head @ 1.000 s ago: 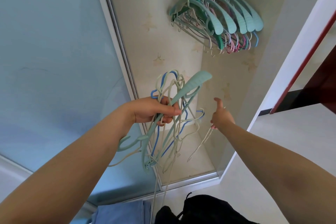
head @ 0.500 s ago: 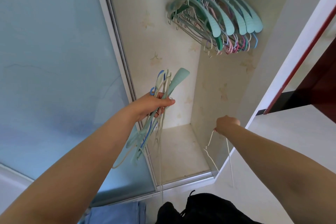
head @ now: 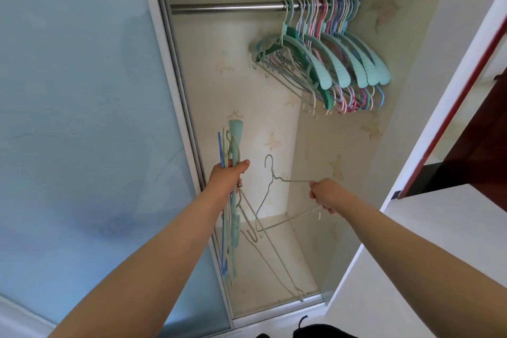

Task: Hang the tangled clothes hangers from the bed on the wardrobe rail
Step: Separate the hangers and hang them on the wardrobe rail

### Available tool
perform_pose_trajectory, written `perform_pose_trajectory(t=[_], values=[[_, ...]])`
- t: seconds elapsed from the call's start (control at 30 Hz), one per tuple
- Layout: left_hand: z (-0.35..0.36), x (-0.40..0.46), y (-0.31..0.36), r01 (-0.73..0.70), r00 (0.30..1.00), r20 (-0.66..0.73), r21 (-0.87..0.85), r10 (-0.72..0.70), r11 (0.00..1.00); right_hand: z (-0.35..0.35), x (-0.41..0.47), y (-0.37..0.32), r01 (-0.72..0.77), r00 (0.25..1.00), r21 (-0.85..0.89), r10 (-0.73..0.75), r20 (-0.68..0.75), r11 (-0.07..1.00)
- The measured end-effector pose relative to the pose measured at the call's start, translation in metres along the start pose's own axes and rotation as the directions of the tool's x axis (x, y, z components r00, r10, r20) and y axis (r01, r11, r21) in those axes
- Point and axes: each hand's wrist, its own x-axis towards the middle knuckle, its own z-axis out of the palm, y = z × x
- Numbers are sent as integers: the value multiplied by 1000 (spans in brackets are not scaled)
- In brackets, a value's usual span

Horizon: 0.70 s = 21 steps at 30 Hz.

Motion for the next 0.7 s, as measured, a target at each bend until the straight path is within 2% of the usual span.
perform_pose_trajectory(t=[0.07, 0.17, 0.27, 0.33, 0.47, 0.5, 0.63, 0.7], values=[[0, 6, 0, 16, 1000, -14, -18, -16, 1000, -2, -9, -17, 107, 986, -1, -107, -126, 994], [2, 11, 2, 37, 999, -28, -35, -38, 999, -7, -26, -34, 275, 915, -78, -286, -284, 958], [4, 15, 11, 35, 998, -50, -72, -39, 997, -21, -43, -54, 408, 802, -150, -432, -411, 901], [5, 17, 20, 29, 998, -56, -105, -35, 994, -34, -47, -69, 505, 718, -139, -503, -481, 852], [9, 22, 45, 5, 1000, -26, -266, -12, 964, -62, -45, -98, 653, 550, -94, -556, -624, 751], [10, 22, 52, 3, 1000, -14, -294, -8, 956, -68, -40, -106, 662, 541, -87, -555, -632, 745], [15, 22, 69, -24, 1000, -9, -270, 23, 962, -93, -15, -143, 639, 596, -23, -514, -617, 769], [16, 21, 75, -37, 999, -7, -252, 37, 967, -103, -4, -156, 607, 655, -5, -503, -564, 795]])
